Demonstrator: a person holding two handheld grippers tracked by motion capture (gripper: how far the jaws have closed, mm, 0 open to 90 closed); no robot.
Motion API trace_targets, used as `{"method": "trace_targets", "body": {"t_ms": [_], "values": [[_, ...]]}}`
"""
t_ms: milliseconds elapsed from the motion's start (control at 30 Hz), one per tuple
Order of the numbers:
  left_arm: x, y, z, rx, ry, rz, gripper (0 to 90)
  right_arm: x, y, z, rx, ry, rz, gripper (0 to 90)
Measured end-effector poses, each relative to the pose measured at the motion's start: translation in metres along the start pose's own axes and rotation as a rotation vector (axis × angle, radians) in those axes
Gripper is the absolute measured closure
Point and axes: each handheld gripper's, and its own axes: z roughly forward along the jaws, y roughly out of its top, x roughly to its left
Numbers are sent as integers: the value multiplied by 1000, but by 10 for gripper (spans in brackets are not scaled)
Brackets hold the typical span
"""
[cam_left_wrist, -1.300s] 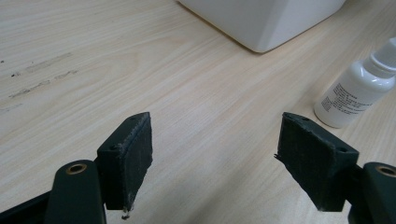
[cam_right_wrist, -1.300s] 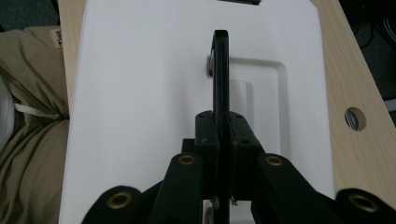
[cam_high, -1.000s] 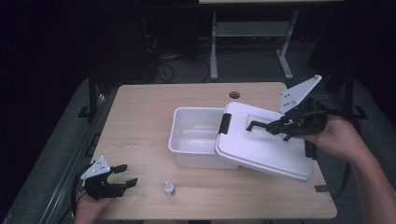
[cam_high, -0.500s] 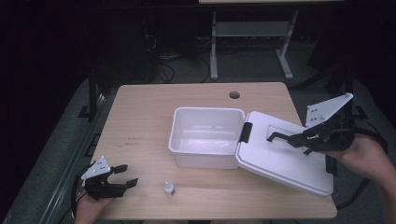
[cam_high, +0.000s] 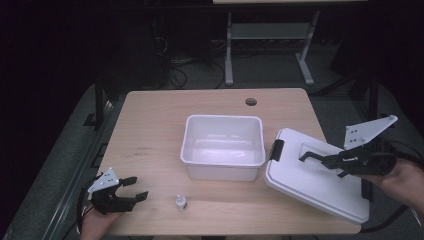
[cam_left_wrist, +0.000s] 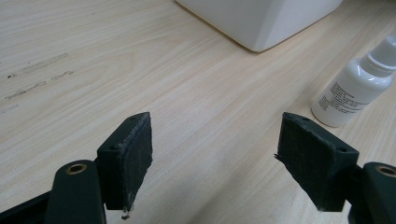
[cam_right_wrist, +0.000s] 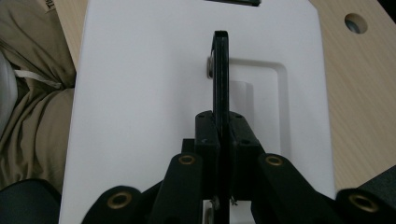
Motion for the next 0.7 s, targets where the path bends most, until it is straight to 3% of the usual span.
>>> {"method": "trace_targets", "body": {"t_ms": [367, 700], "values": [[1, 0, -1, -10, -1, 3, 258, 1, -19, 21, 10, 16, 24, 843], [0, 1, -3, -40, -19, -6, 258, 2, -34, 57, 39, 59, 36, 843]]}}
